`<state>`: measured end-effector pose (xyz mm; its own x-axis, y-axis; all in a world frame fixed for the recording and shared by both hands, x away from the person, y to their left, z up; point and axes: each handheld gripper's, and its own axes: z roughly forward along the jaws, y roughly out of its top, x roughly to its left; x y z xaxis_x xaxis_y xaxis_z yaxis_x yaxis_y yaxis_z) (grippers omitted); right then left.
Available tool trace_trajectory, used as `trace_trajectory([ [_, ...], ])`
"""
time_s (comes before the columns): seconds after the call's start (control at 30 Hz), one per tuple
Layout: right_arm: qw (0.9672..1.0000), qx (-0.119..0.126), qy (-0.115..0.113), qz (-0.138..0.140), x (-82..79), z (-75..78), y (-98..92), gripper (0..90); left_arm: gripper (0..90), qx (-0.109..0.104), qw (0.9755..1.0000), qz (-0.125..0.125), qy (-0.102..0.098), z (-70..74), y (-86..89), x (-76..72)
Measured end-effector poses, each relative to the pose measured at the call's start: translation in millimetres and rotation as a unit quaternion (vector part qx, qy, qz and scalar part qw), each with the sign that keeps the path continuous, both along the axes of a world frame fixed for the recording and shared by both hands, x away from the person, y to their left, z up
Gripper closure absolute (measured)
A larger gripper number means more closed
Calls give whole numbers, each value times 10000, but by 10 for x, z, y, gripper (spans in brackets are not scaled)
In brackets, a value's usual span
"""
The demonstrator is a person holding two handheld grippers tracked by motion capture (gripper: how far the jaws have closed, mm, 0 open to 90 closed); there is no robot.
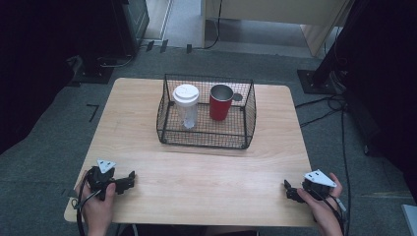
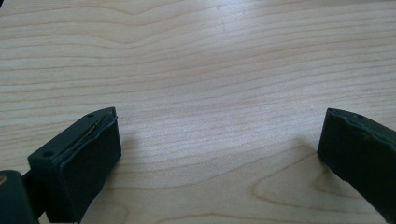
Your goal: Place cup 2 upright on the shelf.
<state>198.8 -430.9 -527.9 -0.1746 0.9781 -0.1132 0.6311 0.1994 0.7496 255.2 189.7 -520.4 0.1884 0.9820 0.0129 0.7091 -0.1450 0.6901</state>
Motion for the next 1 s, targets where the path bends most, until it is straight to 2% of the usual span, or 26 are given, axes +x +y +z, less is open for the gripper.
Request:
trace_trajectory([
  [0.13, 10000, 19, 14, 22, 1, -1, -9, 0, 0, -3, 10000, 5, -7, -1, -1, 0],
  [0.17, 9999, 93, 57, 54, 4, -2, -18, 0, 0, -1, 10000, 5, -8, -1, -1, 0],
  [0.2, 9996, 228, 151, 123, 9, -2, -33, 0, 0, -3, 10000, 5, -8, -1, -1, 0],
  [0.23, 9981, 501, 332, 160, 21, -8, -51, 0, 0, -2, 10000, 4, -10, -1, -1, -1],
  [0.27, 9972, 627, 401, 114, 27, -12, -64, 0, 0, 1, 10000, -1, -9, -1, -1, -1],
  [0.4, 9972, 631, 401, -10, 19, -11, -57, 0, 0, 0, 10000, -5, -7, -1, -1, 0],
  [1.0, 9972, 628, 402, -6, 19, -11, -59, 0, 0, 5, 10000, -16, -10, -2, -2, -1],
])
